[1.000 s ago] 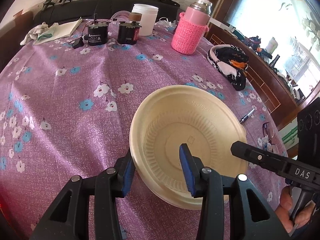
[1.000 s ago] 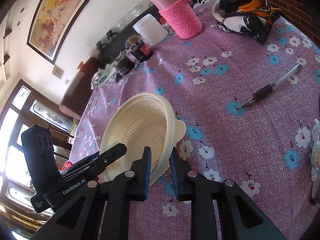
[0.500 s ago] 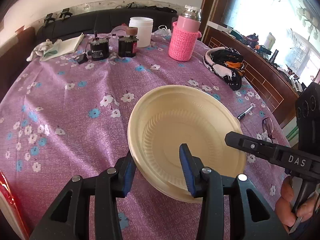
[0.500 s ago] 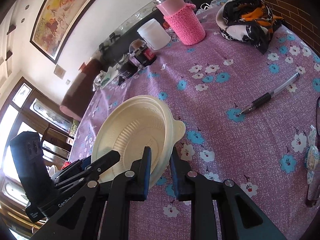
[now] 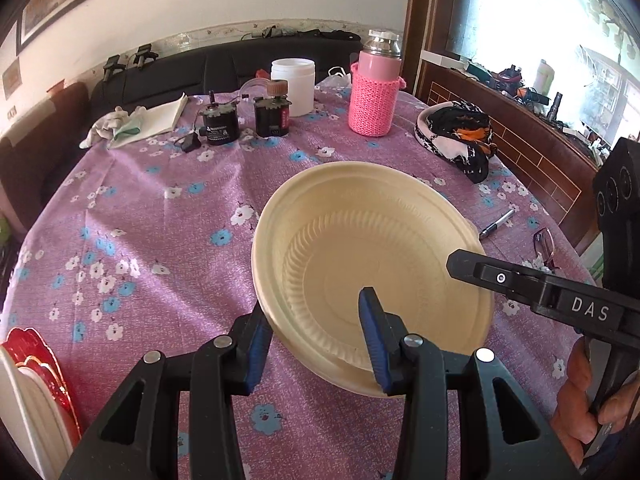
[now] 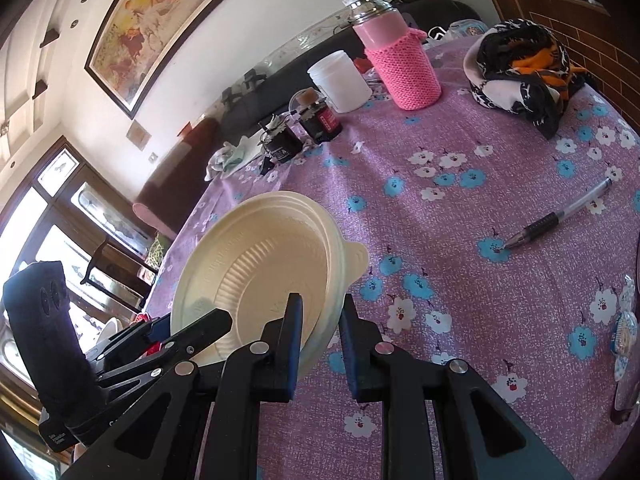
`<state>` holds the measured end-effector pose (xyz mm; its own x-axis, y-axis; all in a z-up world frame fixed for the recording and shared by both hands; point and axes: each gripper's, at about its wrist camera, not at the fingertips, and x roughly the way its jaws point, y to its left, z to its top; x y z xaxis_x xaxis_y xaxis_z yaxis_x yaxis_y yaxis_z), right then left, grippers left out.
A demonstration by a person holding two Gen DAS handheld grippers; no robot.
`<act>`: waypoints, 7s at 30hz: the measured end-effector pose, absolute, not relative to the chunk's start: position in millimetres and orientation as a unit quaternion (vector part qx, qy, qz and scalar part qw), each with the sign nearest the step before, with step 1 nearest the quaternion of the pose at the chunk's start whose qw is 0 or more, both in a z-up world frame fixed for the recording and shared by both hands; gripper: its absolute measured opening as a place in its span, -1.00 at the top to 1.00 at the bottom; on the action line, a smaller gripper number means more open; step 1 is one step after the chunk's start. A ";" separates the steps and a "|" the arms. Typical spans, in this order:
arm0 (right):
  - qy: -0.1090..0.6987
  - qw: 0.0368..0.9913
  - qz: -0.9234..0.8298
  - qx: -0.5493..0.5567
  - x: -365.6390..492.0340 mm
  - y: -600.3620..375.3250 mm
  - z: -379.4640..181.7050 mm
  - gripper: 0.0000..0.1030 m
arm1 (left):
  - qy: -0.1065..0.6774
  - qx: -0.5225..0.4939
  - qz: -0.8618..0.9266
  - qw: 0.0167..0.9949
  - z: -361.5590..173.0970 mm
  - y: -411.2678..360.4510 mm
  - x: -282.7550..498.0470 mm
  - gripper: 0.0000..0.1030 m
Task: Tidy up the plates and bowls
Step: 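Carry the beige ribbed bowl with the right tool toward the plate stack, then lower the beige ribbed bowl onto the stacked dishes with the right tool, then press the beige bowl down into the stack and open the right tool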
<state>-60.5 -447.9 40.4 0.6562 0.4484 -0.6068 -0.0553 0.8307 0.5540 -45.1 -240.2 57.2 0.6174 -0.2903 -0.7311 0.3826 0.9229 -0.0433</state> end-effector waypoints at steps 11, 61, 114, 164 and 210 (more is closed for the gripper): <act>0.352 0.897 0.165 0.211 -72.7 -430.5 54.7 0.60 | 0.374 0.068 -0.176 0.908 69.6 -226.5 -65.1 0.21; 0.419 0.830 0.334 0.154 -80.7 -201.7 107.5 0.59 | 0.294 -0.026 -0.027 0.955 128.9 -5.3 -169.1 0.08; 0.452 0.820 0.330 0.122 -80.0 -160.1 89.4 0.45 | 0.326 -0.057 -0.001 0.944 99.3 43.4 -169.4 0.02; 0.492 0.804 0.293 0.160 -43.7 -164.1 18.5 0.76 | 0.393 -0.160 0.008 0.906 24.7 120.4 -134.9 0.59; 0.402 0.880 0.129 0.216 -80.8 -396.7 27.3 0.74 | 0.424 -0.065 -0.147 0.891 11.2 -114.4 -62.5 0.28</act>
<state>-80.8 -396.7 27.3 0.6427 0.4016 -0.6524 -0.0531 0.8729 0.4850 -62.5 -114.4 11.2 0.5976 -0.3183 -0.7359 0.2074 0.9480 -0.2416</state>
